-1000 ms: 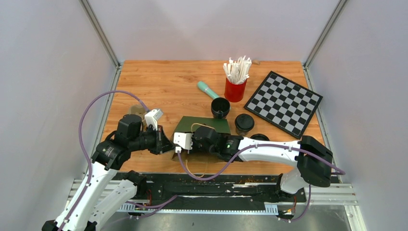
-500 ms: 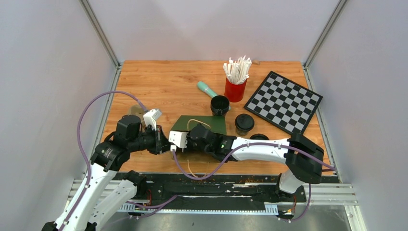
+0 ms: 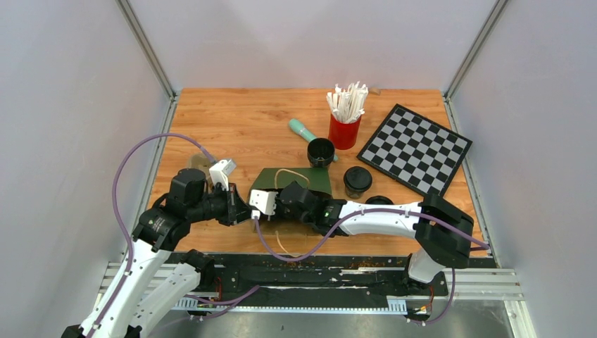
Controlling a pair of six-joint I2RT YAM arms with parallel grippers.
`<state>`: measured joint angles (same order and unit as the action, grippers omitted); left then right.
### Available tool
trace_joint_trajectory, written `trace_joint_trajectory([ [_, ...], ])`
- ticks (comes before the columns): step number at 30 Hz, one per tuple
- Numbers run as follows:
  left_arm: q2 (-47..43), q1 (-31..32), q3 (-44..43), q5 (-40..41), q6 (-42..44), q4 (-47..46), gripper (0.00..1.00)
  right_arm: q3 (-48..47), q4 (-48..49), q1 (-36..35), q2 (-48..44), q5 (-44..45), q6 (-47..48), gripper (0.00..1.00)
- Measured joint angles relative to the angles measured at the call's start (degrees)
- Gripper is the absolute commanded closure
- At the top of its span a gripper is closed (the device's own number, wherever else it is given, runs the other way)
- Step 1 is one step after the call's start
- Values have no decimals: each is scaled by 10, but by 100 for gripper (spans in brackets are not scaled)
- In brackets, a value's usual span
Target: Pack the takeout coffee
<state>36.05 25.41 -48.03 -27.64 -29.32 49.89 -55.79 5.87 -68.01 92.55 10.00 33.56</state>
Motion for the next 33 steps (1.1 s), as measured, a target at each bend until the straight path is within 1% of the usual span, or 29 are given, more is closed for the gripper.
trace_joint_trajectory([
  [13,3,0,0,-1,-2,0,100,7,-4,3,-10,-7,-1,72],
  [21,10,0,0,-4,-1,5,100,7,-48,10,-37,-39,-1,68],
  [27,18,1,0,-4,0,12,100,6,-75,11,-44,-61,-1,68],
  [33,21,1,-5,-3,0,19,100,-9,-123,10,-62,-89,-1,66],
])
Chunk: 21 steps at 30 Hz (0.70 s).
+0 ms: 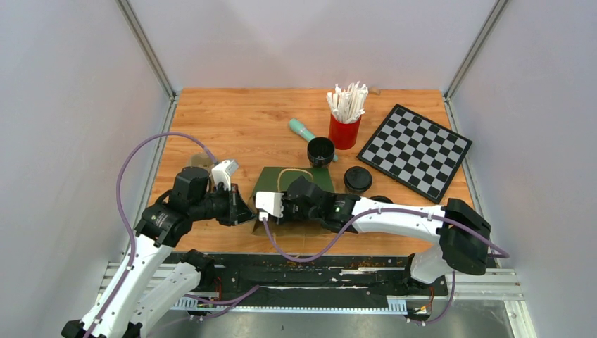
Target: Pack the takeout coffee
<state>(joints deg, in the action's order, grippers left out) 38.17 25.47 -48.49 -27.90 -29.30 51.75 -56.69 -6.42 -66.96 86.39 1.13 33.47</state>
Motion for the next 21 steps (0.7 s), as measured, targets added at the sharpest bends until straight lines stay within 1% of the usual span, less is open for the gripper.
trace_joint_trajectory([
  [4,1,0,-7,5,0,7,100,-19,-28,0,-17,-18,-3,63],
  [11,1,0,-10,9,0,8,100,-41,-74,-5,-45,-38,-16,62],
  [14,2,0,-12,11,-2,13,100,-45,-96,-10,-58,-47,-23,59],
  [21,8,0,-40,16,-16,29,100,-58,-134,-15,-79,-58,-37,58],
])
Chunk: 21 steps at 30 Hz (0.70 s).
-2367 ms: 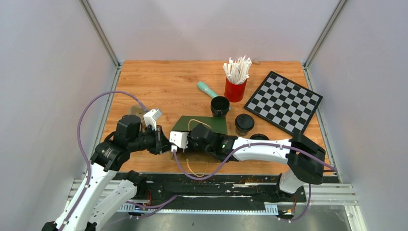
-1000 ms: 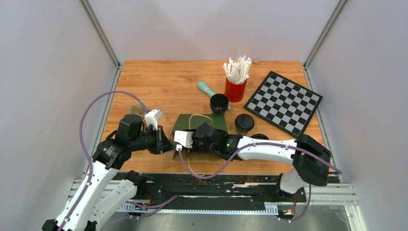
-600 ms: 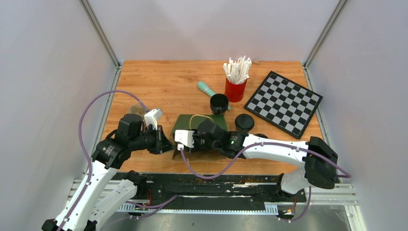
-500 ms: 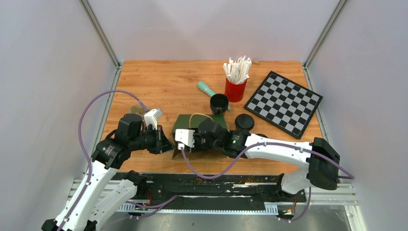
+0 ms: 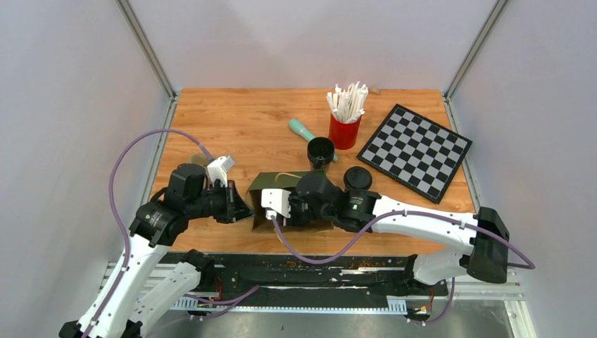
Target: Pack the takeout coffee
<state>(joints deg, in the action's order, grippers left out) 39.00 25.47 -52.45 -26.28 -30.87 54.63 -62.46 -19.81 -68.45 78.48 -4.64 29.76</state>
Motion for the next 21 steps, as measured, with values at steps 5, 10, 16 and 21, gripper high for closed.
trace_joint_trajectory([
  [5,4,0,-19,2,-8,11,100,-18,-26,0,-24,-12,-19,49],
  [10,4,0,-21,7,-8,21,100,-30,-43,0,-55,-28,-50,42],
  [16,3,0,-22,15,-7,30,100,-38,-68,-1,-90,-28,-90,40],
  [21,4,0,-22,27,-7,32,100,-77,-101,-1,-114,-33,-139,36],
])
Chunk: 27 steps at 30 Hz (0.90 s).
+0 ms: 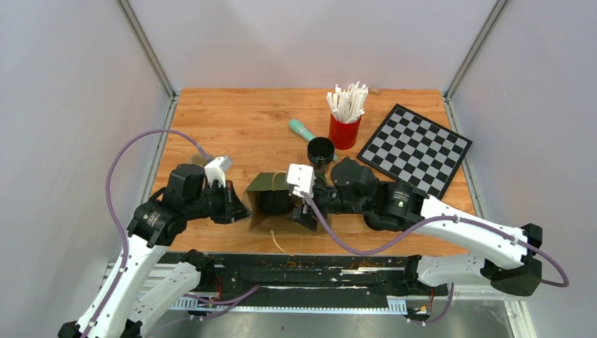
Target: Pack the takeout coffee
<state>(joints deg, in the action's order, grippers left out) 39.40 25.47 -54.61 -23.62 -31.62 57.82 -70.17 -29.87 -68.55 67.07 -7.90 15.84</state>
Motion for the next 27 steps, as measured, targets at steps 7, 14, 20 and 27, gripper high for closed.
trace_joint_trajectory([
  [7,0,0,-3,13,0,-1,100,-74,-51,0,-27,-17,-44,32],
  [14,3,0,-3,19,5,-1,100,-125,-76,0,-32,-7,-58,28],
  [20,4,0,-3,21,9,-1,100,-158,-77,3,-32,98,-75,26],
  [27,13,0,-17,24,24,3,100,-189,-98,91,-29,235,-122,25],
])
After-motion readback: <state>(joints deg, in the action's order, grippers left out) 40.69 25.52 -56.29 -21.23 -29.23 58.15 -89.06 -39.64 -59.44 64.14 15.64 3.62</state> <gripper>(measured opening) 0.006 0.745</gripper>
